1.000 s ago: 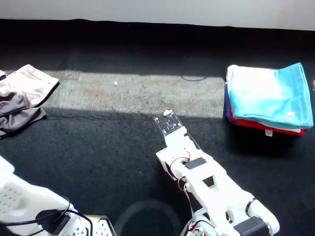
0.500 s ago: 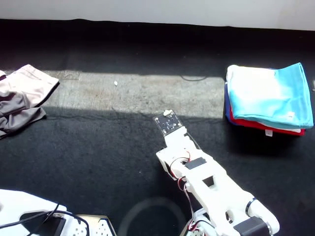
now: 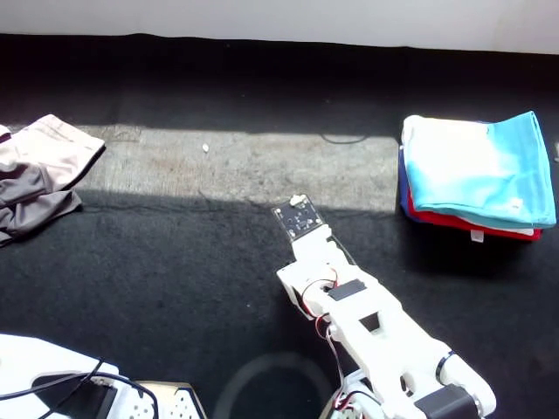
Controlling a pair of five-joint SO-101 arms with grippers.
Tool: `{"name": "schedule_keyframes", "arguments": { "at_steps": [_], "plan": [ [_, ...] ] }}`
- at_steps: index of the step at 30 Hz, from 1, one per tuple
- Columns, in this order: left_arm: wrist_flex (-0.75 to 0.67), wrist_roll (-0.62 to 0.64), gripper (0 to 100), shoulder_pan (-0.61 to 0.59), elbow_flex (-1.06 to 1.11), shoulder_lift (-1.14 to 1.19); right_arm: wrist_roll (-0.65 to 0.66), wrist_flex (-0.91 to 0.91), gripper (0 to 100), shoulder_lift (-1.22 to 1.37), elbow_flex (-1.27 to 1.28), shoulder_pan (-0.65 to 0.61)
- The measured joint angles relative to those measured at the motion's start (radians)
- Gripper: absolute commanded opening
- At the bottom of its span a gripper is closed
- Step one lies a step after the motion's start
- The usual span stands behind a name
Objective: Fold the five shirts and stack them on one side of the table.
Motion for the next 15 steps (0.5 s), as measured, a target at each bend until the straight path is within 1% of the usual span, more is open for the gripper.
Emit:
{"name": "schedule_keyframes", "arguments": {
  "at_steps": [1,3,4,5,7,11,13,15],
  "plan": [
    [0.0,0.0,16,0.006,0.0,0.0,0.0,0.0,24.5,0.0,0.0,0.0],
    [0.0,0.0,4,0.018,0.0,0.0,0.0,0.0,24.5,0.0,0.0,0.0],
    [0.0,0.0,0,0.025,0.0,0.0,0.0,0.0,24.5,0.0,0.0,0.0],
    [0.0,0.0,3,0.029,0.0,0.0,0.0,0.0,24.5,0.0,0.0,0.0],
    [0.0,0.0,0,0.037,0.0,0.002,0.0,0.0,24.5,0.0,0.0,0.0],
    [0.018,0.0,1,0.04,0.0,0.002,0.0,0.0,24.5,0.0,0.0,0.0],
    [0.048,0.0,1,0.041,-0.032,0.002,0.0,0.0,24.5,0.0,0.0,0.0],
    [0.109,0.011,1,0.052,-0.094,0.002,0.0,0.0,24.5,0.0,0.0,0.0]
  ]
}}
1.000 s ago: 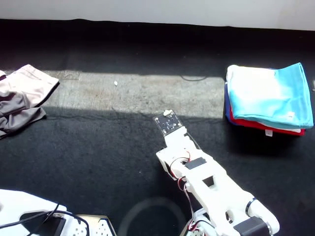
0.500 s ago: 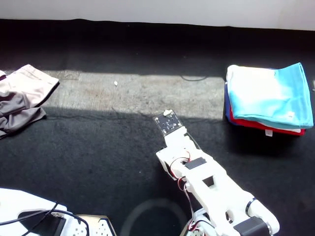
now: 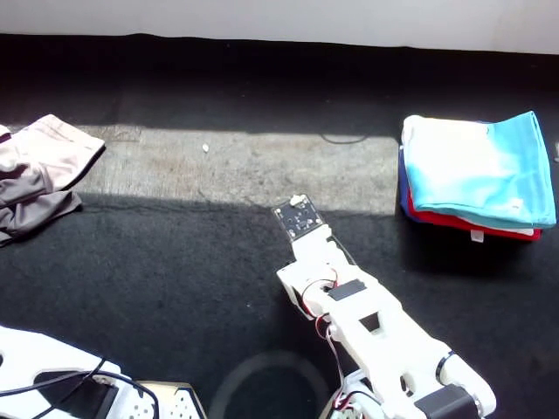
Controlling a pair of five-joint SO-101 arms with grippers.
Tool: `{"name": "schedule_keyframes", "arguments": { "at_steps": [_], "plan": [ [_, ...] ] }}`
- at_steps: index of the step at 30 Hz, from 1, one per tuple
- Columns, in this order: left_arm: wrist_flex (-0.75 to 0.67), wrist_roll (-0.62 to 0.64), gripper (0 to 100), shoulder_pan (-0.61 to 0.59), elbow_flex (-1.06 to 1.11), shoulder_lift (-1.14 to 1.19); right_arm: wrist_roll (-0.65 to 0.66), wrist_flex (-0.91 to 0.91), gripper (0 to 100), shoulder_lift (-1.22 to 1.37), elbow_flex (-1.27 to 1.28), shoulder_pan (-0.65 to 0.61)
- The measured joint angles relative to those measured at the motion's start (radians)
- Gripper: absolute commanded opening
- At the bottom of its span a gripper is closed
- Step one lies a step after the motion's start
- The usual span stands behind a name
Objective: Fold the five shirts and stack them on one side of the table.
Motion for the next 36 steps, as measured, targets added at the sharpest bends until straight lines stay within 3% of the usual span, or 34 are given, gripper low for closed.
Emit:
{"name": "schedule_keyframes", "arguments": {
  "at_steps": [6,10,18,26,30,36],
  "plan": [
    [0.293,0.121,1,0.124,-0.341,0.0,0.0,0.0,24.5,0.0,0.0,0.0],
    [0.353,0.222,1,0.247,-0.489,-0.023,0.0,0.0,24.5,0.0,0.0,0.002],
    [0.364,0.405,1,0.554,-0.293,-0.364,-0.038,0.0,24.5,0.0,0.0,0.043],
    [0.367,0.433,1,1.085,-0.089,-0.732,-0.143,0.0,24.5,-0.009,0.0,0.109],
    [0.367,0.433,1,1.329,-0.072,-0.783,-0.149,0.0,24.5,-0.009,0.0,0.11],
    [0.367,0.433,1,1.567,-0.072,-0.786,-0.149,0.0,24.5,-0.009,0.0,0.11]
  ]
}}
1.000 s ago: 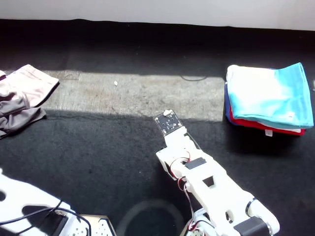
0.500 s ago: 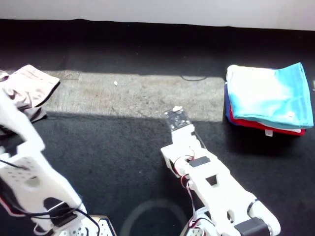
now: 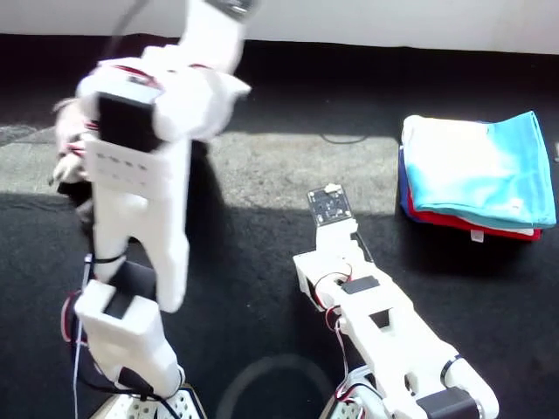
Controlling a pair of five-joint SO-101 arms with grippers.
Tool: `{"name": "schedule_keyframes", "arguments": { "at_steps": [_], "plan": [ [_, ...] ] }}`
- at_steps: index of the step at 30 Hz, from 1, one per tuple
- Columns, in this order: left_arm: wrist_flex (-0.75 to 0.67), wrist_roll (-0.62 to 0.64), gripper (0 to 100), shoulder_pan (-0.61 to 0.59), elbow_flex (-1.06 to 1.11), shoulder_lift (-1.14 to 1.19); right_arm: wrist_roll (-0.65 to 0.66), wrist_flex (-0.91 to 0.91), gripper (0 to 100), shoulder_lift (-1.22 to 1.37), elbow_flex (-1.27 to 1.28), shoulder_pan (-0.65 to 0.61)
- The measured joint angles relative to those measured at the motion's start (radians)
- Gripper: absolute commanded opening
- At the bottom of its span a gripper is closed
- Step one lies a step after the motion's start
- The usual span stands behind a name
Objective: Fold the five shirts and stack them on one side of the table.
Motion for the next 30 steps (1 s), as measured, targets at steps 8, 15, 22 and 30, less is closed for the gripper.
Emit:
{"name": "schedule_keyframes", "arguments": {
  "at_steps": [8,15,22,30],
  "plan": [
    [0.0,0.009,13,0.069,0.103,0.006,0.0,0.0,24.5,0.0,0.0,0.0],
    [0.0,0.009,16,0.071,0.259,0.091,0.0,0.0,24.5,0.0,0.0,0.0],
    [0.0,0.009,16,-0.003,0.265,0.087,0.0,0.0,24.5,0.0,0.0,0.0],
    [0.0,0.009,16,-0.104,0.265,-0.083,0.0,0.0,24.5,0.0,0.0,0.0]
  ]
}}
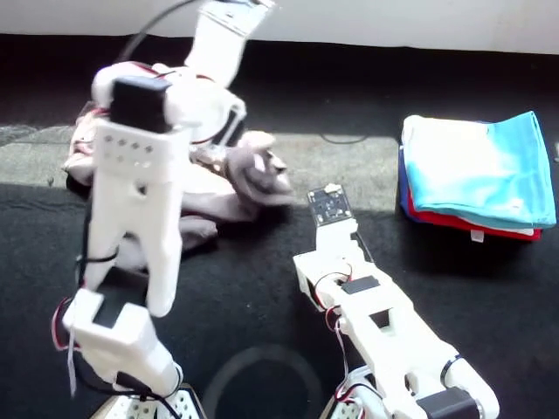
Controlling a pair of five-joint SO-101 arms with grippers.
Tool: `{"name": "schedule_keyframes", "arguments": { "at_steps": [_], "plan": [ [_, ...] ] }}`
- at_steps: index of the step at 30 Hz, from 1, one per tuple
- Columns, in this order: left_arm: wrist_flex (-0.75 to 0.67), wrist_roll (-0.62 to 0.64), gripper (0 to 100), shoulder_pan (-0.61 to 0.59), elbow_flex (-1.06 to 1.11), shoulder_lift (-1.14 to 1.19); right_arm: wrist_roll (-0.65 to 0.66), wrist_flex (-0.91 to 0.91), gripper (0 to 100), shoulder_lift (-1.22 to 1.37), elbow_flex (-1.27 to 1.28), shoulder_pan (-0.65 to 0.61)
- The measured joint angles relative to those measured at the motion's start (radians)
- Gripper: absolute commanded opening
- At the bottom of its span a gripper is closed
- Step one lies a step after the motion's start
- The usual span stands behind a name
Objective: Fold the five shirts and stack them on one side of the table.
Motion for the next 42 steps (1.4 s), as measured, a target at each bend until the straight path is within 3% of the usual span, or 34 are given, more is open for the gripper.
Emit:
{"name": "schedule_keyframes", "arguments": {
  "at_steps": [7,14,22,26,32,37,42],
  "plan": [
    [0.0,0.0,16,-0.107,0.043,-0.048,0.0,0.0,24.5,0.0,0.0,0.0],
    [0.0,0.0,17,-0.381,0.315,-0.055,0.0,0.006,24.5,0.0,0.0,0.0],
    [-0.002,-0.043,17,-0.72,0.661,-0.341,0.0,0.44,24.5,0.0,-0.35,-0.009],
    [-0.002,-0.144,17,-0.858,0.816,-0.52,0.0,0.586,24.5,0.0,-0.555,-0.124],
    [-0.002,-0.262,17,-1.166,1.003,-0.647,0.0,0.601,24.5,0.057,-0.683,-0.379],
    [-0.075,-0.351,17,-1.428,1.054,-0.649,0.0,0.601,24.8,0.287,-0.845,-0.434],
    [-0.133,-0.445,17,-1.597,1.059,-0.649,0.0,0.623,24.8,0.588,-1.102,-0.48]
  ]
}}
